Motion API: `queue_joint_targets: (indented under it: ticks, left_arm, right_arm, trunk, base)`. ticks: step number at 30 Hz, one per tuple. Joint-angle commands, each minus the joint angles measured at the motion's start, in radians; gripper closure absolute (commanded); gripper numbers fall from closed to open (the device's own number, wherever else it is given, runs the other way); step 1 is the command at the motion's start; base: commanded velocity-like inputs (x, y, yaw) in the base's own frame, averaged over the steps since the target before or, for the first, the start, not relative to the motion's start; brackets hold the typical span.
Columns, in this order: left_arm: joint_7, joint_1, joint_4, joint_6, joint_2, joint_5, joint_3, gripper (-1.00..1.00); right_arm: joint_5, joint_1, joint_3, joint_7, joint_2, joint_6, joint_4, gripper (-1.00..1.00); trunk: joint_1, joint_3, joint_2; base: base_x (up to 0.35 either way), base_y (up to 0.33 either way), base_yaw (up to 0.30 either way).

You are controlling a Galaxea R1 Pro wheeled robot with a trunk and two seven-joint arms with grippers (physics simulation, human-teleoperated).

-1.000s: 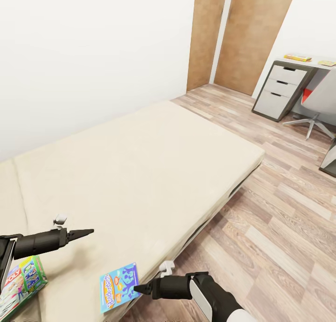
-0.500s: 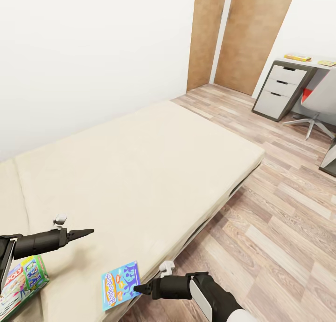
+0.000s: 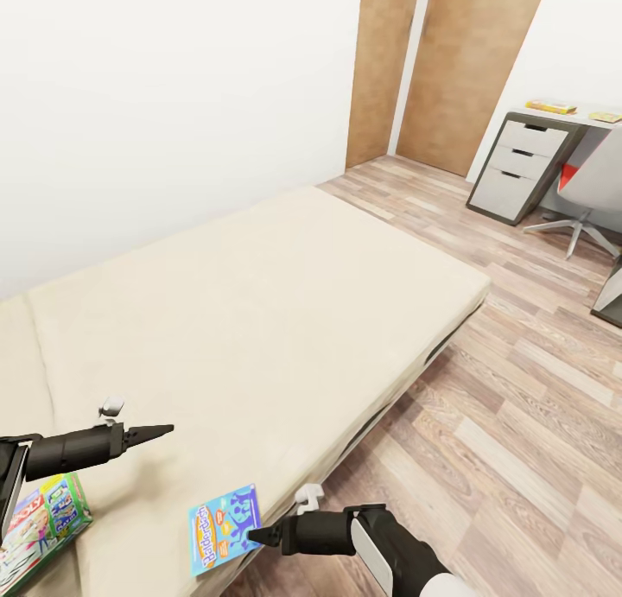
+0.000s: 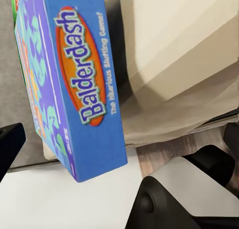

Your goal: Put all the toys in the child's room - the three board games (two on the bed and one on the table), the two jigsaw puzzles on the table, and the tennis ball on the table - inside the toy box on the table in the child's room.

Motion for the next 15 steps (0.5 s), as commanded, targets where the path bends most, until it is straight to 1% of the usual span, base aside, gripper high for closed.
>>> queue_joint_targets:
  ticks: [1, 5, 15]
  left_arm:
    - [-0.009, -0.001, -0.001, 0.01, 0.0, -0.01, 0.001, -1.0]
    - [-0.009, -0.001, -0.001, 0.01, 0.0, -0.01, 0.001, -1.0]
    - [-0.009, -0.001, -0.001, 0.01, 0.0, -0.01, 0.001, -1.0]
  right_arm:
    - [-0.007, 0.0, 0.001, -0.001, 0.0, 0.008, 0.0, -1.0]
    - [-0.007, 0.0, 0.001, -0.001, 0.0, 0.008, 0.0, -1.0]
    - [-0.007, 0.0, 0.001, 0.001, 0.0, 0.008, 0.0, -1.0]
  trunk:
    - [0.0, -0.001, 0.0]
    - [0.0, -0.001, 0.0]
    - [0.0, -0.001, 0.0]
  base:
    - [0.0, 0.109, 0.0]
    - [0.0, 0.054, 0.0]
    - [0.0, 0.006, 0.0]
